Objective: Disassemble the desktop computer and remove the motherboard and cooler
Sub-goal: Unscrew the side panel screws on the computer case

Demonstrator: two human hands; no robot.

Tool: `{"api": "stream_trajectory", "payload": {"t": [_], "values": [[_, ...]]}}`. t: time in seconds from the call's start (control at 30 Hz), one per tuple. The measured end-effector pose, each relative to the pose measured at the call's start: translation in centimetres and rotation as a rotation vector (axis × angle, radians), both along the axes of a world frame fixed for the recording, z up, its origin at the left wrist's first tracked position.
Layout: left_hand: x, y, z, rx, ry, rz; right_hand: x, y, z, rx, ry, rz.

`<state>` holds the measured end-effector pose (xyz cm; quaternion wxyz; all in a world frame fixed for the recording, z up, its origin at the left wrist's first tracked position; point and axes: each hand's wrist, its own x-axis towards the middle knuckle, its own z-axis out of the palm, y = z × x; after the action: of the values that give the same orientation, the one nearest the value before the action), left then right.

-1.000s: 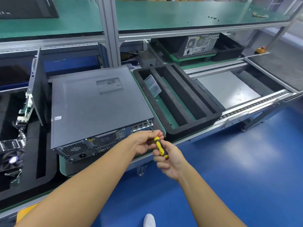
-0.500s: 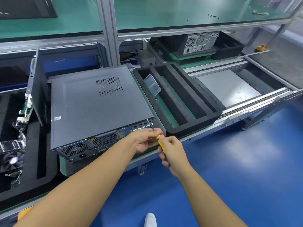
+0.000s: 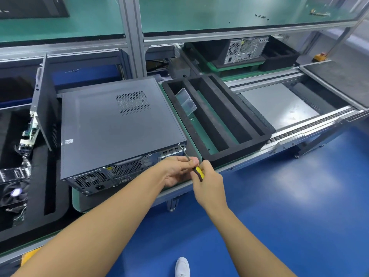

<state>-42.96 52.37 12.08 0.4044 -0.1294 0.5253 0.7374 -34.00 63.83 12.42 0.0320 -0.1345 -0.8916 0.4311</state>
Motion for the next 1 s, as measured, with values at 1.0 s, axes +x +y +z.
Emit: {"api": "stream_trajectory", "payload": {"t": [1.0], "values": [[0.6, -1.3, -0.6, 0.19, 0.012, 0.072, 0.0, 0.5, 0.5, -0.757, -0.243, -0.211]]}}
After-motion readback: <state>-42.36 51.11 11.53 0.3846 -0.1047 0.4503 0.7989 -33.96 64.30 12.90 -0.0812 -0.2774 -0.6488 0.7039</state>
